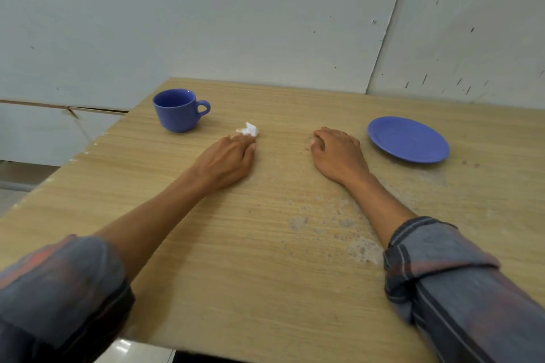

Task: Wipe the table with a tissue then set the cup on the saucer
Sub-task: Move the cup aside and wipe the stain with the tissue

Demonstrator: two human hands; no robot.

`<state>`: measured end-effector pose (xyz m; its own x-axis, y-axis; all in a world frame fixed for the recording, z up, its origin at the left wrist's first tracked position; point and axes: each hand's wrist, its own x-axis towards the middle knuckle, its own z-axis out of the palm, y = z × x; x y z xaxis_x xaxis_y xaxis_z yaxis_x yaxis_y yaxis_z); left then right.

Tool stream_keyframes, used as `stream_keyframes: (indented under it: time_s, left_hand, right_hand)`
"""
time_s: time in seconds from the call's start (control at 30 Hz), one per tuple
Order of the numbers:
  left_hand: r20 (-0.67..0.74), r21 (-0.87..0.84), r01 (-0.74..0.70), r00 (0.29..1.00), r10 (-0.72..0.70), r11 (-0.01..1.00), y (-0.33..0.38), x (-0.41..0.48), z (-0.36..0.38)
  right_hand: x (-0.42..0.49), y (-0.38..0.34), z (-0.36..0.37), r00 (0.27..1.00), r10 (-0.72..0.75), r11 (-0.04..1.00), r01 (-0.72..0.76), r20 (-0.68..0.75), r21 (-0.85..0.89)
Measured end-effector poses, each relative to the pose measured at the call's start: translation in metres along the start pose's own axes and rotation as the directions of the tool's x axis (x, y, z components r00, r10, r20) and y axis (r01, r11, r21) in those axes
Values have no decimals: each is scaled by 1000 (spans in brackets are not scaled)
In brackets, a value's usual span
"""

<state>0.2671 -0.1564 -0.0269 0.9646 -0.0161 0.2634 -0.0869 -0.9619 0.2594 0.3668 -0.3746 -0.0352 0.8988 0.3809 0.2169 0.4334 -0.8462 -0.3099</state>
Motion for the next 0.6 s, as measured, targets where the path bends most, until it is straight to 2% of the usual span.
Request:
stream_keyframes:
  time_s: [0.13,0.2,0.3,0.43,0.5,0.6]
  left_hand:
    - [-101,-50,165,980,-169,985,31,6,10]
    - [-92,-93,108,989,-117,990,54,7,16]
    - [-28,-124,-49,999,45,991,83,5,28]
    - [14,-44,-130,991,131,991,77,5,26]
    - [1,-14,-92,996,92,996,56,5,19]
    - [-41,25,53,998,-52,998,31,9,11]
  right_hand:
    - [0,-1,-1,1000,9,1000,-9,-3,3]
    - [-1,0,0,1000,5,1000,-5,-25,11]
    - [0,0,0,999,5,1000,-4,-45,18]
    - [0,0,0,999,6,1000,-5,-37,31]
    - [0,1,0,999,-1,999,2,-39,37]
    - [-1,2,-1,999,-10,999,12,-35,37]
